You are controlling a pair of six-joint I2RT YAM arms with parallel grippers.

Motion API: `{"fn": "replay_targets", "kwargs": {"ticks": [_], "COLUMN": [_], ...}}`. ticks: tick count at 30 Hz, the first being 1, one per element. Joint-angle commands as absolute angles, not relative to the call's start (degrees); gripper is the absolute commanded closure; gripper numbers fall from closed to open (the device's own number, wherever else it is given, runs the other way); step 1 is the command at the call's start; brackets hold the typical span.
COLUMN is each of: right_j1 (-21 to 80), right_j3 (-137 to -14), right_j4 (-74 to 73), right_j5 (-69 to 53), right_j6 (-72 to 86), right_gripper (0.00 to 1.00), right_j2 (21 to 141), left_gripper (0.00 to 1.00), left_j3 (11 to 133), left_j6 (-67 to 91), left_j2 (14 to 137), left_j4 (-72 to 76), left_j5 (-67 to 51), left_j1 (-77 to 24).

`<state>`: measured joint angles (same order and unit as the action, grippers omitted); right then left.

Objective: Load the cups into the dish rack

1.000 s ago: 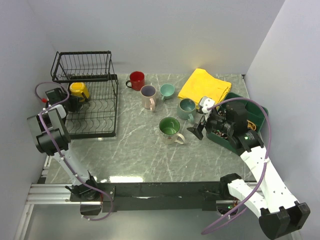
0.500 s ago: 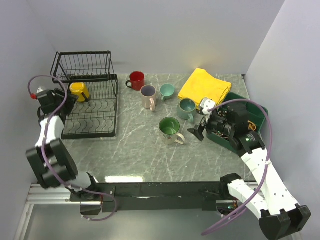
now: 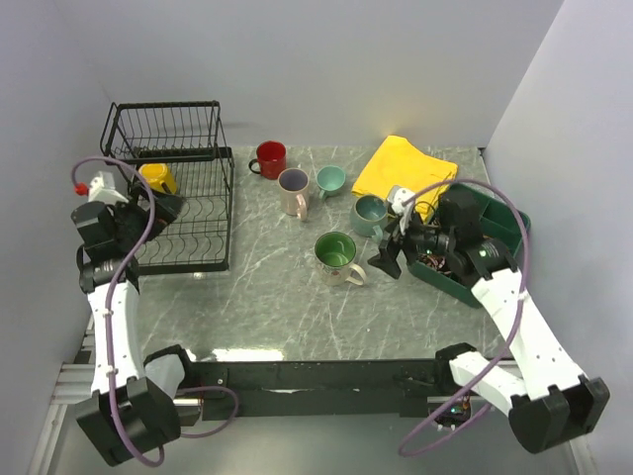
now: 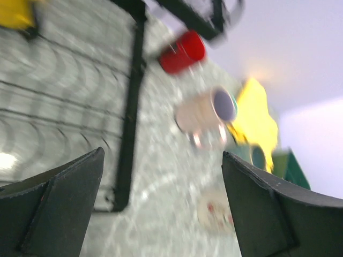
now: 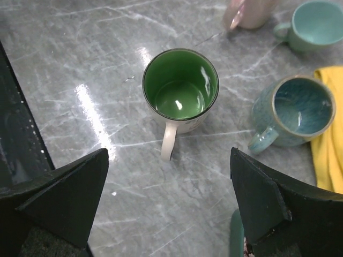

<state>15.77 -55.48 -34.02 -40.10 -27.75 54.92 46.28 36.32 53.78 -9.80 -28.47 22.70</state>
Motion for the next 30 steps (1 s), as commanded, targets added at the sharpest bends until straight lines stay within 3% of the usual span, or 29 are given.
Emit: {"fn": "replay_targets", "kwargs": {"ticks": [1,12,17,30], "right_j1": [15.82,24.78,29.26,31.2], "right_j3": [-64.31,-83.13,-89.38,-97.46], "right_j4": [-40.68,-54.04,-53.0,-55.81], "right_j5": [-39.29,-30.68,-23.4,-24.08], "right_j6": [-25.66,-33.47,-35.77,-47.02], "right_gripper": [0.0,0.0,0.0,0.14], "right_j2": [61.07,83.29,92.17,107.31], "left_gripper": [0.04,0.04,0.04,0.04], "left_j3": [46.32,45.62,47.02,45.97], "left_j6": [32.61,33.57,29.37,30.76], "left_j2": [50.19,40.88,39.9,38.76], "left_j4": [-15.45,-23.03,-28.64,-30.94], "left_j5": [-37.7,-39.98,-39.99,-45.43], "left_j1": [20.22,19.25,19.25,16.52]}}
